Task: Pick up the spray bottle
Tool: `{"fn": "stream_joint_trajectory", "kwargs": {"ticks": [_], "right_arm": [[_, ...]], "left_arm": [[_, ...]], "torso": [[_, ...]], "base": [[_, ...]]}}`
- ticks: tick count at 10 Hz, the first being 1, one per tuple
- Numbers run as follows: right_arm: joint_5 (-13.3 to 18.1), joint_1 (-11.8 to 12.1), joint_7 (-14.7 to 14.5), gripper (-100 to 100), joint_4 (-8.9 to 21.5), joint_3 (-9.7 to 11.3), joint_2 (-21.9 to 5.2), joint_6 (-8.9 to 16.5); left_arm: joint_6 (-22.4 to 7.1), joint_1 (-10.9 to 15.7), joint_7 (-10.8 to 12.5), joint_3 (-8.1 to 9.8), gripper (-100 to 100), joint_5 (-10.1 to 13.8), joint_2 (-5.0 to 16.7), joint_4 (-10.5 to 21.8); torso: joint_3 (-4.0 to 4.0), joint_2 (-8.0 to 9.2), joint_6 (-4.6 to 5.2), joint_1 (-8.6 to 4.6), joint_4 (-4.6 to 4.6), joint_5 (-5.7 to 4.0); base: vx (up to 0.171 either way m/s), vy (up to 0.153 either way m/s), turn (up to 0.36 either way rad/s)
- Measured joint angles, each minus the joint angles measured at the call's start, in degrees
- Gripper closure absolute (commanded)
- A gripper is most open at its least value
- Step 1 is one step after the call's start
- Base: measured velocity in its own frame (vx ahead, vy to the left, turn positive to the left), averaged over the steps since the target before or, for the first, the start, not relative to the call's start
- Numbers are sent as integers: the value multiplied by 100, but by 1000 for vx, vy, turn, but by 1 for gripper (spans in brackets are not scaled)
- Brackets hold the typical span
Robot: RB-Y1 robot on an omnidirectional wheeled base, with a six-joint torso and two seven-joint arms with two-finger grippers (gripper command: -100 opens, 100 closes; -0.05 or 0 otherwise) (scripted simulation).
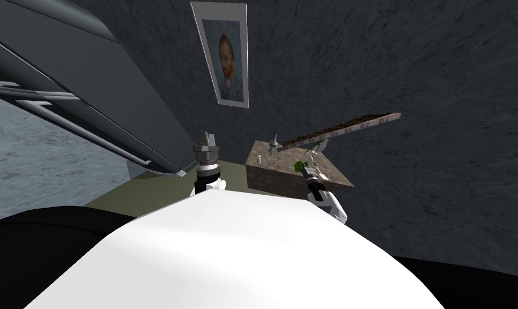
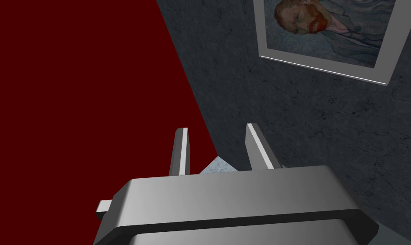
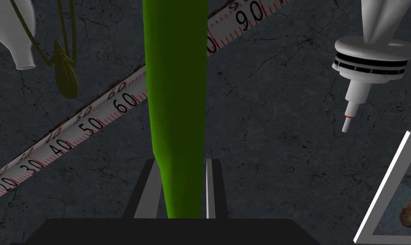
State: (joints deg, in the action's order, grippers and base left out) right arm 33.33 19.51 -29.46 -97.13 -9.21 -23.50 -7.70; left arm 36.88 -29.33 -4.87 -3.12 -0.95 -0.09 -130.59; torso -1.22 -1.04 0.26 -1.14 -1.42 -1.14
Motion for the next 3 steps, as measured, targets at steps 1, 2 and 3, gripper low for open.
{"fn": "stream_joint_trajectory", "kwargs": {"ticks": [1, 2, 3], "right_arm": [[14, 104, 13, 100, -193, 6, 13, 53], [18, 131, 12, 100, -311, 0, 20, 58], [18, 130, 12, 0, -325, -1, 20, 55]], "left_arm": [[0, 0, 0, 0, 0, 0, 0, 0], [0, 0, 0, 0, 0, 0, 0, 0], [0, 1, 0, 0, 0, 0, 0, 0]], "torso": [[2, 2, -4, 9, 3, 3], [5, 7, -7, 17, 4, 5], [5, 9, -6, 16, 3, 4]], "base": [[12, -1, -4], [0, 0, 0], [0, 0, 0]]}}
